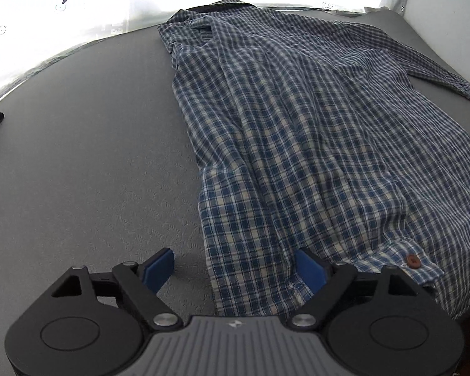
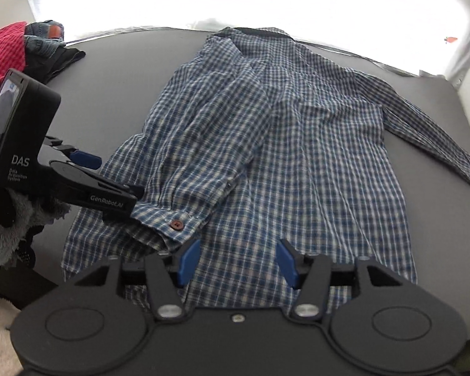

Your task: Fold clothes

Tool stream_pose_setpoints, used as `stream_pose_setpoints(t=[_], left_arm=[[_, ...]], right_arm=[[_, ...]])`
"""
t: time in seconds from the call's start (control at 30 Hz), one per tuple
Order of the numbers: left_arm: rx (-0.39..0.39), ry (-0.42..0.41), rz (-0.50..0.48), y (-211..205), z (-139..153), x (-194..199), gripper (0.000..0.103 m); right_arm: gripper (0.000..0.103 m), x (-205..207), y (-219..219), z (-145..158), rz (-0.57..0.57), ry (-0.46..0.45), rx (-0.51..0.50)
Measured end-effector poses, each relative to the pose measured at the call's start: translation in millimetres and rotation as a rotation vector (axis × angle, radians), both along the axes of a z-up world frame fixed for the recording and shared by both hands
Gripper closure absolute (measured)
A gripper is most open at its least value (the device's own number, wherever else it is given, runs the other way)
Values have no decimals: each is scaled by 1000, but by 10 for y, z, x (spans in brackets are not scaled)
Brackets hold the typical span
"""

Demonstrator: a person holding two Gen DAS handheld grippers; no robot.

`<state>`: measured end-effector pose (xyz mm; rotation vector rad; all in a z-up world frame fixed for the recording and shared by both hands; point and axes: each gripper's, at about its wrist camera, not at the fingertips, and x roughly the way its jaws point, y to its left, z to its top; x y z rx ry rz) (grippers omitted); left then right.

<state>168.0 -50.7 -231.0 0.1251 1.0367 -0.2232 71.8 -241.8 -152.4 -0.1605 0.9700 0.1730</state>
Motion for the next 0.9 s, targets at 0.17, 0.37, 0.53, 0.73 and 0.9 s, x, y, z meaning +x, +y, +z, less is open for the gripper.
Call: stream_pose_setpoints(t=[0.17, 0.37, 0.53, 0.73, 0.9], left_arm=[[7, -9, 35, 6, 78, 53, 16], [-11, -76, 154, -184, 367, 26, 16], [-38, -133, 231, -548, 617, 56, 16], [-22, -189, 214, -1239, 747, 221, 16], [-29, -192, 217, -1754, 760, 323, 16]], right_arm=[[30, -6, -255, -23, -81, 17, 54], [23, 233, -763, -19, -137, -31, 153], [20, 486, -1388, 48, -165, -76, 199], [17, 872, -2123, 4, -200, -122, 200], [11, 1167, -2639, -57, -246, -142, 203]])
